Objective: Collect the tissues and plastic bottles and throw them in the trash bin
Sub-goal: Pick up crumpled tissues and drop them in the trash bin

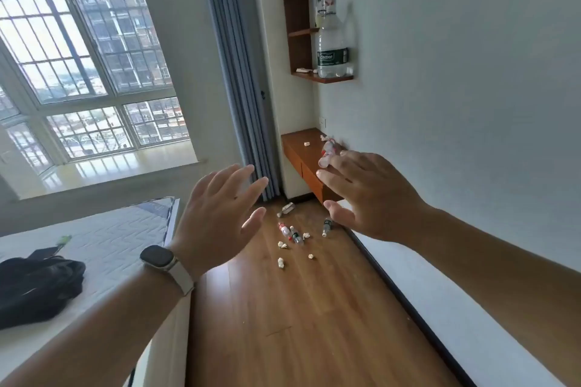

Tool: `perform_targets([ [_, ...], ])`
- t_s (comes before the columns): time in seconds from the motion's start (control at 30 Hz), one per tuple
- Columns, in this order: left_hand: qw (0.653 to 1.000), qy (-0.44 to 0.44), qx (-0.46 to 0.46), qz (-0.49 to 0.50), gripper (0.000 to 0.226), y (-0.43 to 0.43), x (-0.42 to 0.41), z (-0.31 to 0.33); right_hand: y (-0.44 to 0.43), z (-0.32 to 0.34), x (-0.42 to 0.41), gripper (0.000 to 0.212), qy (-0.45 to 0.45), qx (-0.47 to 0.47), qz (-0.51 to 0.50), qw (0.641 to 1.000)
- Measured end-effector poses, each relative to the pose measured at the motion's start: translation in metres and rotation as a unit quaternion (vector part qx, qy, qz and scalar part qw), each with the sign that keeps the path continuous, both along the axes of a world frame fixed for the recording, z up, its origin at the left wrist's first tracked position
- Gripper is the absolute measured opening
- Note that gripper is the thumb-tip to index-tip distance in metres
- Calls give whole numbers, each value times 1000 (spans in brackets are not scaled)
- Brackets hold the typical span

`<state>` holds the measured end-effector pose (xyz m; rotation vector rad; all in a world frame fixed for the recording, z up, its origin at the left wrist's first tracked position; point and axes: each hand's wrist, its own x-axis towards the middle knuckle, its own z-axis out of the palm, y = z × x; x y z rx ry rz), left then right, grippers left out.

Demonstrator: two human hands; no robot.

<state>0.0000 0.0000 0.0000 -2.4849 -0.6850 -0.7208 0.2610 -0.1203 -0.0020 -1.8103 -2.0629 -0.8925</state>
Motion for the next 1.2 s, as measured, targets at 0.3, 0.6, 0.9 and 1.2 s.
perform_targets([
  [0.3, 1000, 7, -1, -10, 46, 49, 13, -39, 45, -40, 24, 50, 17, -6, 6, 1000],
  [0.6, 999, -10, -46, -25, 42, 181, 13, -83, 174, -66, 24, 46, 30, -45, -14, 998],
  [0.9, 996, -14, -74, -38, 42, 309, 6, -106, 296, -81, 7, 45, 34, -34, -11, 999],
  [1.2, 993, -10, -108, -47, 47, 383, 37, -123, 367, -95, 35, 47, 53, -52, -15, 997],
])
